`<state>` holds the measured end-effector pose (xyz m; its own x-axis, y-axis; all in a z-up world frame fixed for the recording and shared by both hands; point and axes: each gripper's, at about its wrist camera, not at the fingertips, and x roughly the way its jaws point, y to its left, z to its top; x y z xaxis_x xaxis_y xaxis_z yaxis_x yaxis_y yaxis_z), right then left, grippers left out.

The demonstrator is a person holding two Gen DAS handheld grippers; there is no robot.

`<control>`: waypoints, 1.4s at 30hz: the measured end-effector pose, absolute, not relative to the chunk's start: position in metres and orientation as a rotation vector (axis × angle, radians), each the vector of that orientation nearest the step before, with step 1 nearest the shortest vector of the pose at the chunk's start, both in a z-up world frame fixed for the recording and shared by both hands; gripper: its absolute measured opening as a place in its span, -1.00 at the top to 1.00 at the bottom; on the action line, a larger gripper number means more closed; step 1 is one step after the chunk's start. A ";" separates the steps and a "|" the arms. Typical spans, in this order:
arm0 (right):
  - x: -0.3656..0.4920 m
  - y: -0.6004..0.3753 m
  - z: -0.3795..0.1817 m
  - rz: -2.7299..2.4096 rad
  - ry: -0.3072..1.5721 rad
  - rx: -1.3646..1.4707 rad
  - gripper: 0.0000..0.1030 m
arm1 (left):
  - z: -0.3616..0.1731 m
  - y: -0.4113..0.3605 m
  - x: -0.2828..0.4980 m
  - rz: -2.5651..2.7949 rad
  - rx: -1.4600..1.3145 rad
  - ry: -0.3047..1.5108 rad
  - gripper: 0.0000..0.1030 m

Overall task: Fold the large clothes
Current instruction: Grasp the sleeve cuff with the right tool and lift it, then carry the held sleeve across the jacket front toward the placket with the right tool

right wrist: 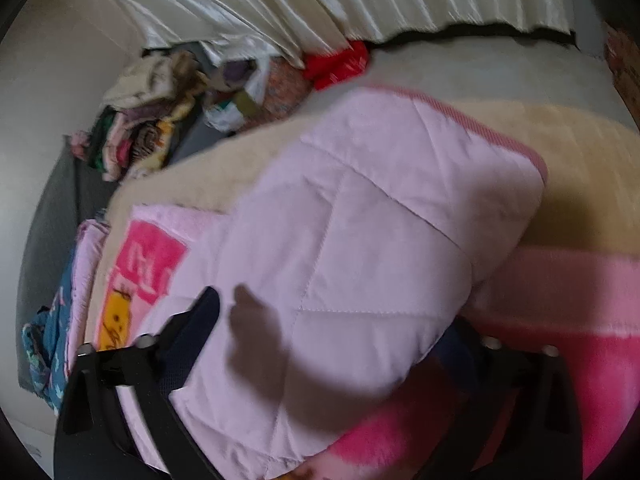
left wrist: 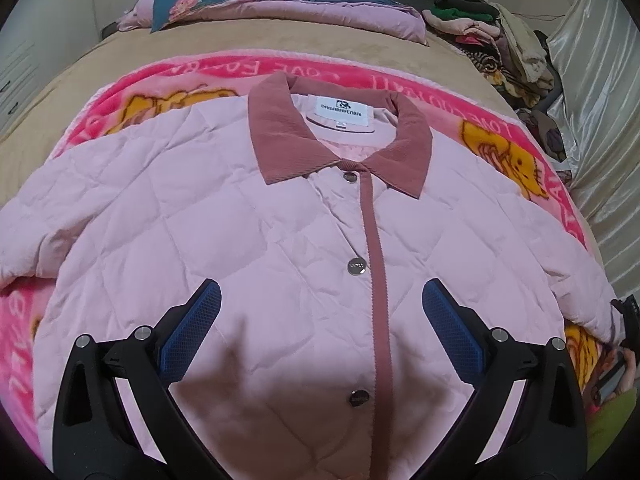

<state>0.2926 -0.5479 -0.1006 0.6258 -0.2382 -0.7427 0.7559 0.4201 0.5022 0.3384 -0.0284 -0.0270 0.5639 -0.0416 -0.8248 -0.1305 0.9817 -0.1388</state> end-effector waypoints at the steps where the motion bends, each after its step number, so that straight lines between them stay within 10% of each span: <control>1: 0.292 -0.549 -0.099 -0.653 0.624 0.944 0.12 | -0.025 -0.026 0.339 0.056 -0.190 0.969 -0.84; 10: 0.310 -0.520 -0.035 -0.455 0.535 0.749 0.65 | 0.000 -0.007 0.340 0.080 -0.198 0.935 -0.84; 42: 0.373 -0.223 0.130 0.191 0.407 0.276 0.68 | 0.057 0.098 0.308 0.113 -0.343 0.813 -0.84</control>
